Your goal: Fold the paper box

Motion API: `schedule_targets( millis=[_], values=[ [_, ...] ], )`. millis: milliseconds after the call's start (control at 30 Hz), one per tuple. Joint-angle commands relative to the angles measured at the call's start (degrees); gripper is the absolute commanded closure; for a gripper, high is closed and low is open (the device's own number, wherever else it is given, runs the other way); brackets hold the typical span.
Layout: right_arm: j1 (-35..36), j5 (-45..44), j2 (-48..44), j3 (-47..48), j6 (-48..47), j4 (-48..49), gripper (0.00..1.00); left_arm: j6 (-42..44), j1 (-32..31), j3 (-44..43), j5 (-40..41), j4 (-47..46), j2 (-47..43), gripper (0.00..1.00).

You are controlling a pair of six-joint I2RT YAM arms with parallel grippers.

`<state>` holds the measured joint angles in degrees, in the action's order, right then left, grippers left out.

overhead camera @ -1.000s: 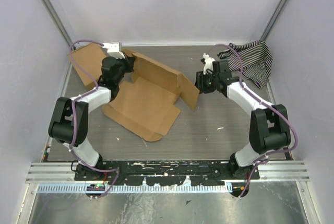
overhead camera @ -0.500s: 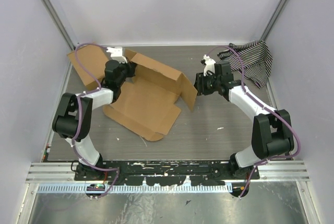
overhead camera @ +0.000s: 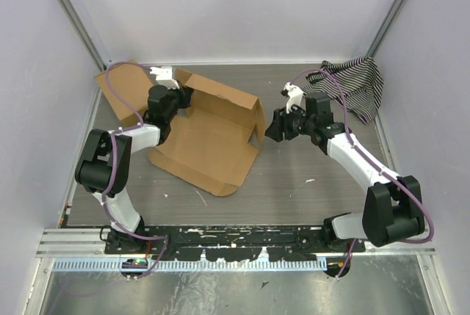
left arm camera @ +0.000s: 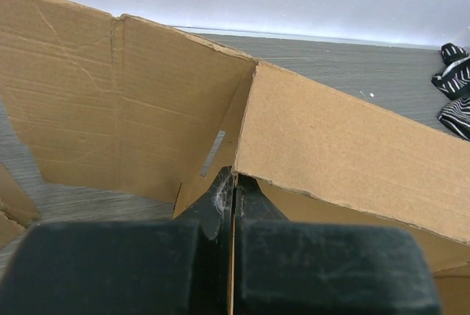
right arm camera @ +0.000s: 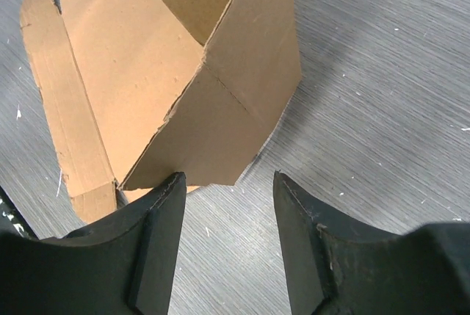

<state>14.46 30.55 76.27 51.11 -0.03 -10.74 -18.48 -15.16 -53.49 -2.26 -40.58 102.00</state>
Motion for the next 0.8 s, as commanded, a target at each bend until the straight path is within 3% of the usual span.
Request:
schedule_targets(
  millis=[0,133,233,267,767],
  values=[
    [1.15,1.63,0.25,1.64,-2.46,3.81,0.43,-0.66,0.21,-0.61,-0.36,5.93,1.85,1.0],
    [1.61,2.01,2.65,3.59,-4.0,3.26,0.29,-0.95,0.18,-1.8,-0.71,8.07,1.69,1.0],
    [1.87,1.7,3.44,4.02,-4.91,3.56,0.04,-0.94,0.21,-2.13,-0.99,9.12,1.41,1.0],
    [1.94,0.76,3.34,3.6,-5.09,4.23,0.01,-0.94,0.14,-2.18,-1.07,9.19,1.3,1.0],
    [2.38,1.27,9.15,0.26,-6.4,21.54,0.03,-1.39,0.19,0.26,-3.7,7.76,0.51,1.0]
  ],
)
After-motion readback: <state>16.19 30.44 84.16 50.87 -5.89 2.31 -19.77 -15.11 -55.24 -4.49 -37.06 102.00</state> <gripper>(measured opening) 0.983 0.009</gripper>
